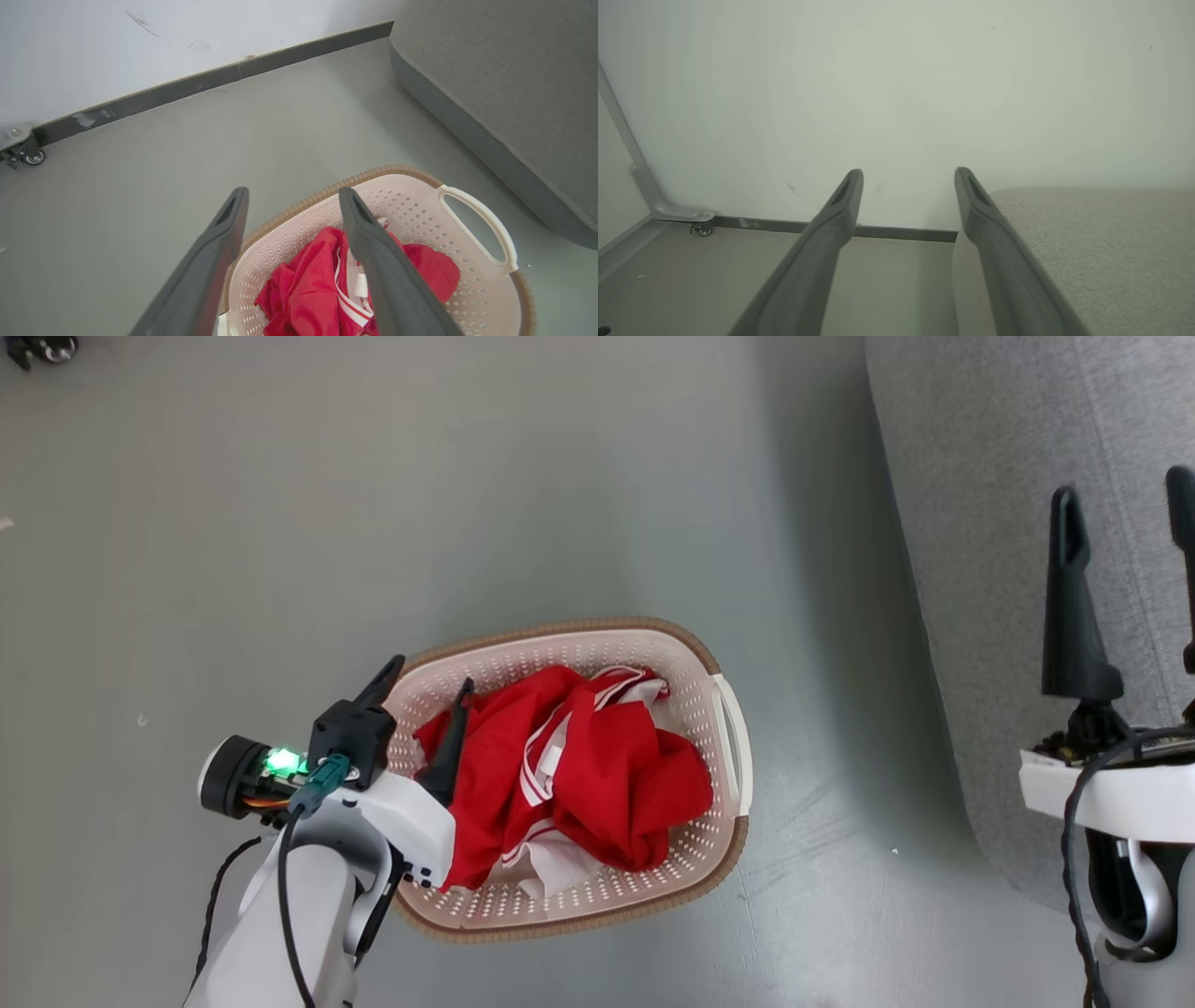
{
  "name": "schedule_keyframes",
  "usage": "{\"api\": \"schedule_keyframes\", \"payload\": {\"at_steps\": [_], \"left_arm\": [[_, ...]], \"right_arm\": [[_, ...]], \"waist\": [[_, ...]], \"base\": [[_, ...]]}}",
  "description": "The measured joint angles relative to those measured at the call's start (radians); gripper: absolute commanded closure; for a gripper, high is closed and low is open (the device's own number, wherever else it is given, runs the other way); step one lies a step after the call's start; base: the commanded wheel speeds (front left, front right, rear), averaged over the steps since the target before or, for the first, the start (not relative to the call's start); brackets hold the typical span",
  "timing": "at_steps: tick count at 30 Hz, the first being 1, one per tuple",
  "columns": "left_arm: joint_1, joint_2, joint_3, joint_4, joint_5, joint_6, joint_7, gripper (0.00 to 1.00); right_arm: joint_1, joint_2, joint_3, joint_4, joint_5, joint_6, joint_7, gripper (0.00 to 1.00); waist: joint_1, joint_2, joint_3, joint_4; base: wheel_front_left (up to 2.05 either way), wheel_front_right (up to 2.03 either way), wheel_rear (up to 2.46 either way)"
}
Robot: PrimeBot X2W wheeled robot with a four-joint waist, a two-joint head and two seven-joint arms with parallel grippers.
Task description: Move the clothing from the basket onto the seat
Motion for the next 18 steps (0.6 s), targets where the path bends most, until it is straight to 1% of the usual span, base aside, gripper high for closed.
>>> {"api": "schedule_keyframes", "payload": {"at_steps": [7, 18], "left_arm": [[-0.028, -0.006, -0.026, 0.047, 0.016, -0.008, 0.023, 0.0], [-0.081, 0.003, -0.064, 0.117, 0.052, -0.023, 0.077, 0.0]], "right_arm": [[-0.024, -0.001, -0.005, -0.007, 0.0, 0.0, -0.005, 0.0], [-0.051, -0.002, -0.016, -0.002, 0.008, 0.0, -0.022, 0.0]], "waist": [[0.0, 0.0, 0.037, -0.001], [0.0, 0.0, 0.081, -0.011]], "base": [[0.0, 0.0, 0.0], [0.0, 0.0, 0.0]]}}
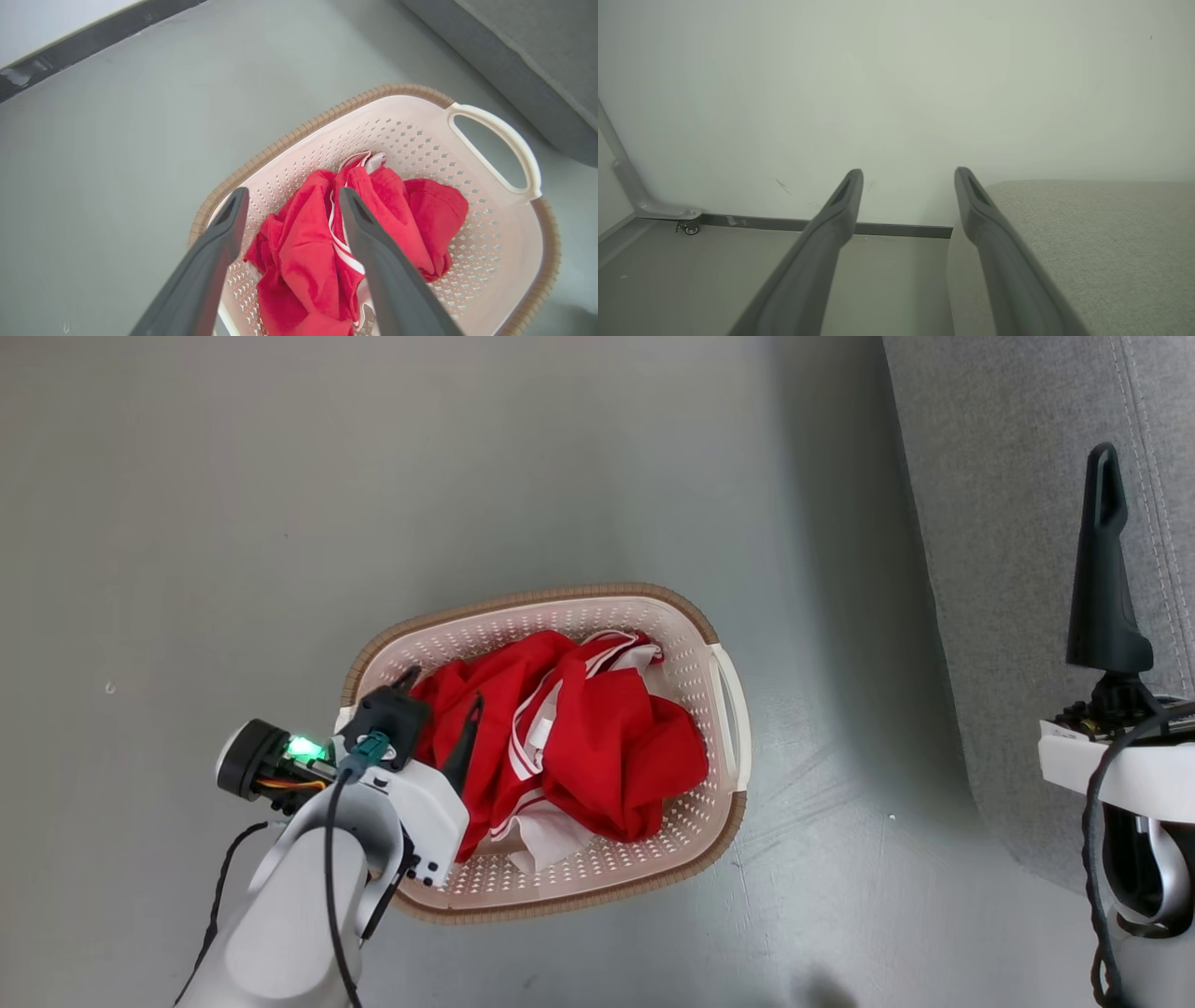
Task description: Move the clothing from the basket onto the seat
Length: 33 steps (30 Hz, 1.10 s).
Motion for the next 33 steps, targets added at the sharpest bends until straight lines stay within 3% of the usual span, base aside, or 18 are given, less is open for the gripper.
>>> {"api": "schedule_keyframes", "payload": {"at_steps": [33], "left_arm": [[-0.069, -0.009, -0.077, 0.178, 0.02, -0.044, 0.189, 0.0]], "right_arm": [[-0.035, 0.0, 0.0, 0.049, 0.026, 0.0, -0.044, 0.0]], "waist": [[-0.0001, 0.0, 0.056, -0.029]], "base": [[0.0, 0.0, 0.0]]}}
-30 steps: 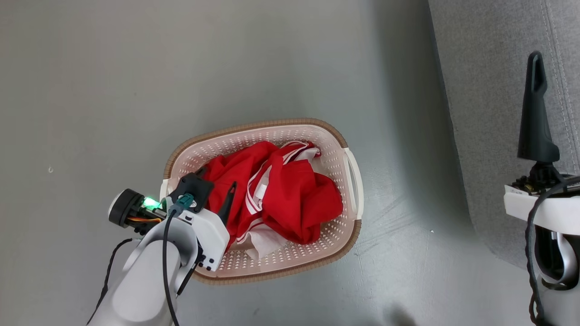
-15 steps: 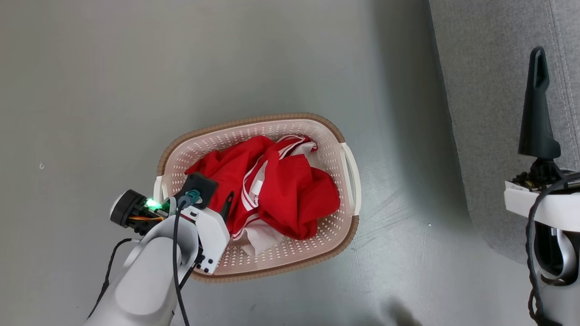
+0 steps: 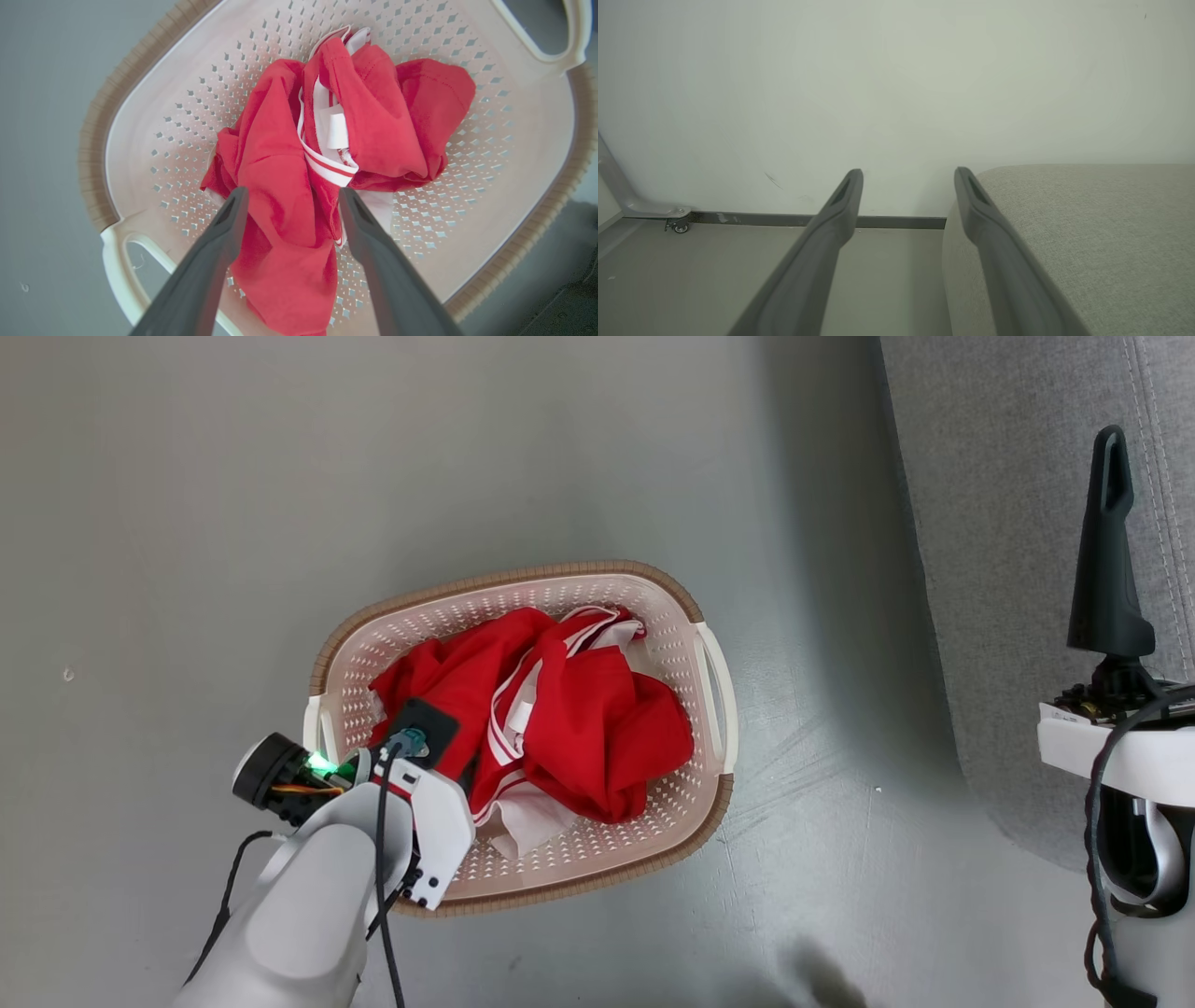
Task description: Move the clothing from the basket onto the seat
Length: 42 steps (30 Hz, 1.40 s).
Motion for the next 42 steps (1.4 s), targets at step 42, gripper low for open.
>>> {"api": "schedule_keyframes", "payload": {"at_steps": [42], "left_arm": [[-0.072, 0.029, -0.11, 0.089, 0.09, -0.009, 0.086, 0.0]], "right_arm": [[-0.039, 0.0, 0.031, -0.001, 0.017, 0.0, -0.06, 0.0]], "waist": [[0.0, 0.0, 0.055, -0.028]], "base": [[0.0, 0.0, 0.0]]}}
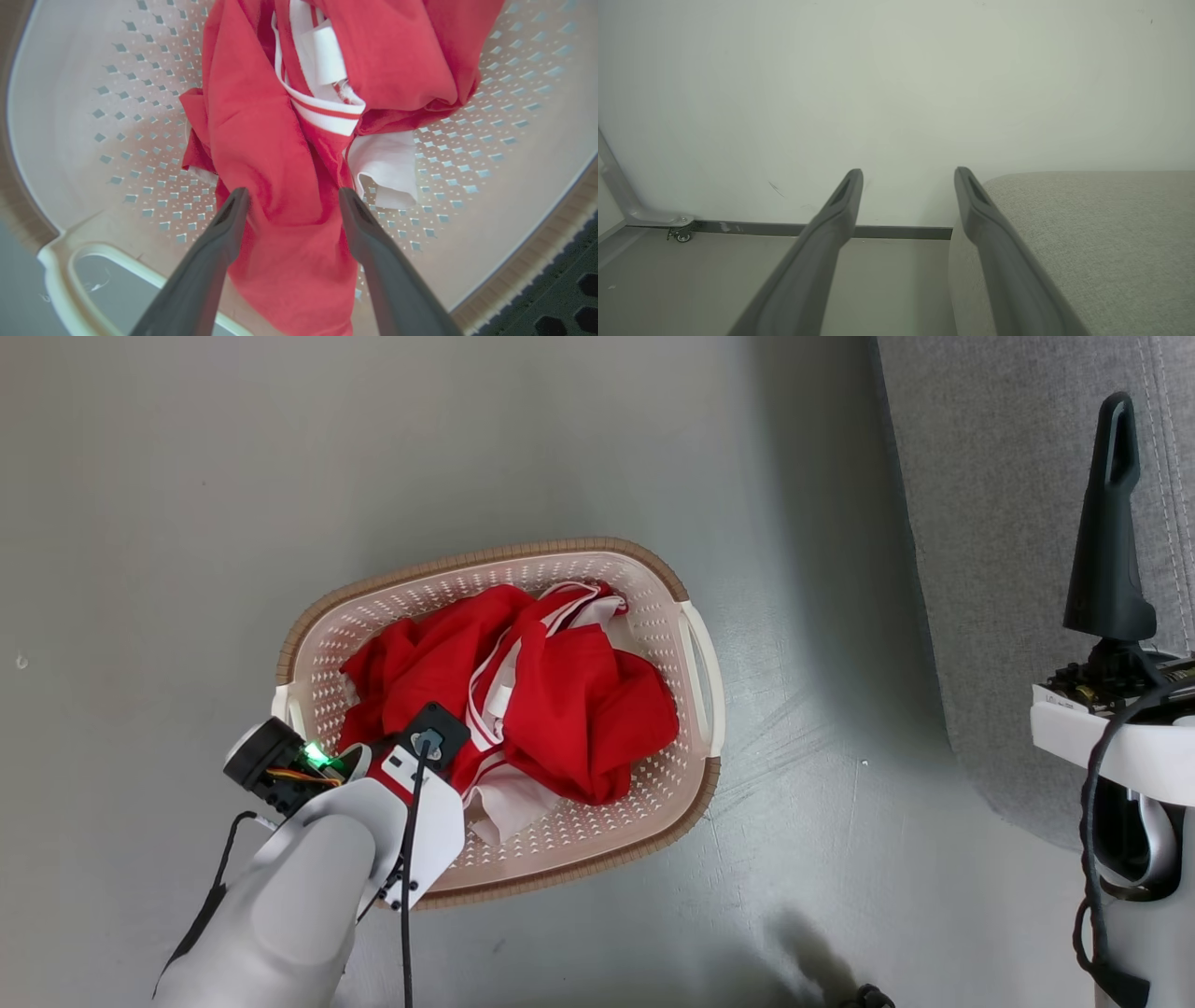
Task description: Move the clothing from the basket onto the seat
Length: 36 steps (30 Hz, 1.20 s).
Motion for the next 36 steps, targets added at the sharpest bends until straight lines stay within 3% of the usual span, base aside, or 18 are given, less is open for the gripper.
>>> {"api": "schedule_keyframes", "payload": {"at_steps": [30, 31, 32, 33, 35, 36], "left_arm": [[-0.04, 0.004, -0.007, 0.043, 0.0, 0.0, 0.035, 0.0], [-0.041, 0.004, -0.008, 0.044, 0.0, 0.0, 0.035, 0.09], [-0.043, 0.003, -0.01, 0.045, 0.0, 0.0, 0.035, 0.43], [-0.044, 0.003, -0.011, 0.045, 0.0, 0.0, 0.035, 0.43], [-0.045, 0.001, -0.012, 0.045, 0.0, 0.0, 0.035, 1.0], [-0.045, -0.001, -0.012, 0.046, 0.0, 0.0, 0.035, 1.0]], "right_arm": [[-0.003, 0.0, 0.005, -0.008, 0.019, 0.0, -0.023, 0.0], [-0.003, 0.0, 0.004, -0.007, 0.019, 0.0, -0.026, 0.0], [-0.003, 0.0, 0.003, -0.007, 0.019, 0.0, -0.027, 0.0], [-0.003, 0.0, 0.003, -0.007, 0.019, 0.0, -0.028, 0.0], [-0.003, 0.0, 0.001, -0.006, 0.019, 0.0, -0.028, 0.0], [-0.003, 0.0, 0.001, -0.006, 0.019, 0.0, -0.028, 0.0]], "waist": [[0.0, 0.0, 0.044, -0.034], [0.0, 0.0, 0.044, -0.034], [0.0, 0.0, 0.044, -0.034], [0.0, 0.0, 0.044, -0.034], [0.0, 0.0, 0.044, -0.034], [0.0, 0.0, 0.043, -0.034]], "base": [[0.0, 0.0, 0.0], [0.0, 0.0, 0.0], [0.0, 0.0, 0.0], [0.0, 0.0, 0.0], [0.0, 0.0, 0.0], [0.0, 0.0, 0.0]]}}
